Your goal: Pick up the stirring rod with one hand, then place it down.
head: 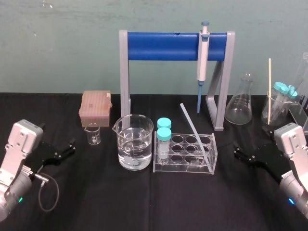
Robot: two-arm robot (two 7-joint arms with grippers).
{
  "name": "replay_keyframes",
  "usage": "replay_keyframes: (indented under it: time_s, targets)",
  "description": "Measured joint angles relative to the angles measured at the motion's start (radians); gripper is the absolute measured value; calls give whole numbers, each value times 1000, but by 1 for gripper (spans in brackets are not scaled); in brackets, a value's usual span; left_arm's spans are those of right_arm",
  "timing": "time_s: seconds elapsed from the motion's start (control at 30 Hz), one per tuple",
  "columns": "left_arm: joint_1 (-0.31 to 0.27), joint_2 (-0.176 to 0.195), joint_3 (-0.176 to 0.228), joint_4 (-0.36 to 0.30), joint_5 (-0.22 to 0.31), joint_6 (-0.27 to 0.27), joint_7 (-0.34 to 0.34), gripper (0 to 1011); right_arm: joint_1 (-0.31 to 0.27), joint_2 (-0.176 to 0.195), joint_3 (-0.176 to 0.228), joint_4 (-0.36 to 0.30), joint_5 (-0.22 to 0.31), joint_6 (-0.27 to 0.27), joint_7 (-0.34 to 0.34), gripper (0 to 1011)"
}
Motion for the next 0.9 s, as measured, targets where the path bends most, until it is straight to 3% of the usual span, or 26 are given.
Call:
replay_keyframes:
  time_s: [0.9]
  targets:
    - [0, 0, 0, 0, 0, 0, 0, 1000, 0, 0, 0, 0, 0, 0, 0, 1000]
